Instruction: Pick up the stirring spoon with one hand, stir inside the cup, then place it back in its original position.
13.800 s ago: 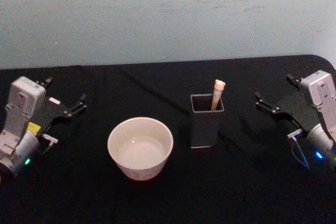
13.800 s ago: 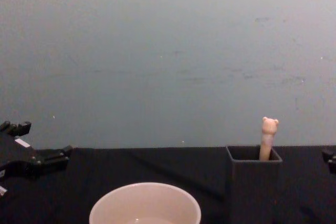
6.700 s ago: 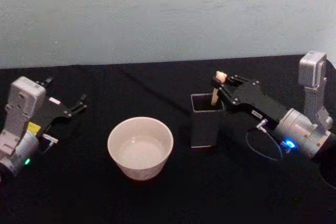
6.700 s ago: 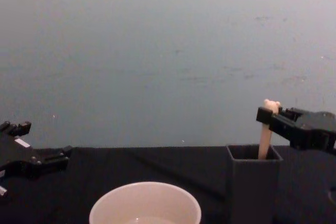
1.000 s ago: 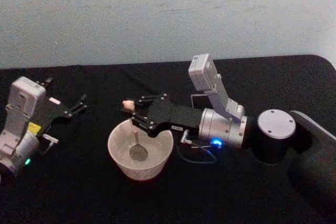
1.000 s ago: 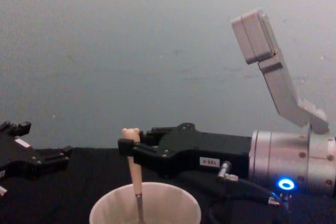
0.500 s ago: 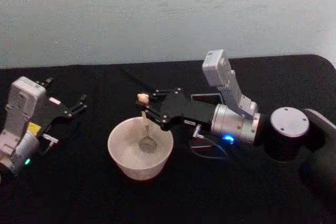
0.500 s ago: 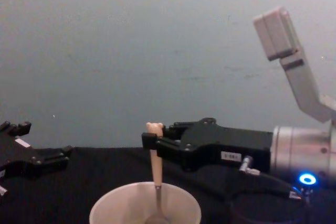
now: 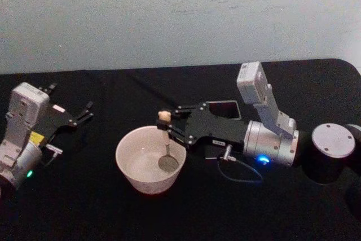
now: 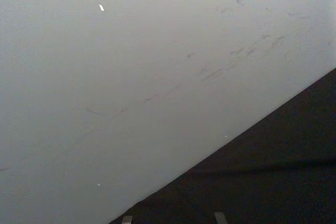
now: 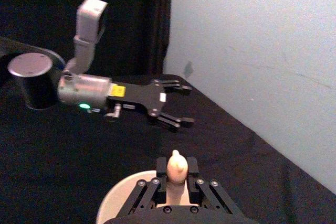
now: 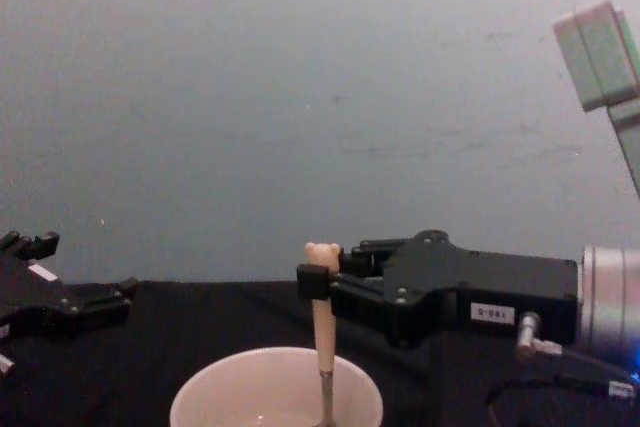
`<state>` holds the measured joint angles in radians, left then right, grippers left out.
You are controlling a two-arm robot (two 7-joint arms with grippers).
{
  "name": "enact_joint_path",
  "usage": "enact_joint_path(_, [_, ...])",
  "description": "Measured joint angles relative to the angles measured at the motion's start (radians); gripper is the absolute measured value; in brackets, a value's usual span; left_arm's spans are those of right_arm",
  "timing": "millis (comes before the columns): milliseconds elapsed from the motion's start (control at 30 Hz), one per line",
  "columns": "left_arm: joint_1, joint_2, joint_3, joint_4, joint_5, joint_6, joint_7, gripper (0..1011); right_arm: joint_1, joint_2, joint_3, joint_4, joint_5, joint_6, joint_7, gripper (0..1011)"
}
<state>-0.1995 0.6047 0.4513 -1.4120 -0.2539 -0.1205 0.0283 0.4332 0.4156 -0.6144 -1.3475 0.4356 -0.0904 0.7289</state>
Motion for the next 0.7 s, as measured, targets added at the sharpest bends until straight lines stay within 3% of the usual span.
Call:
enact_joint_path(367, [0.0,0.0,0.0,0.0,0.0,0.0,0.0,1001,-0.015,0.011,-0.025,-0.046,0.014,0.001,0.022,214])
enact_joint_path(700, [0.0,0.0,0.0,0.0,0.0,0.0,0.0,1002,0.018,-0.027,-0.058,-0.011,0.008,0.003,0.026,214])
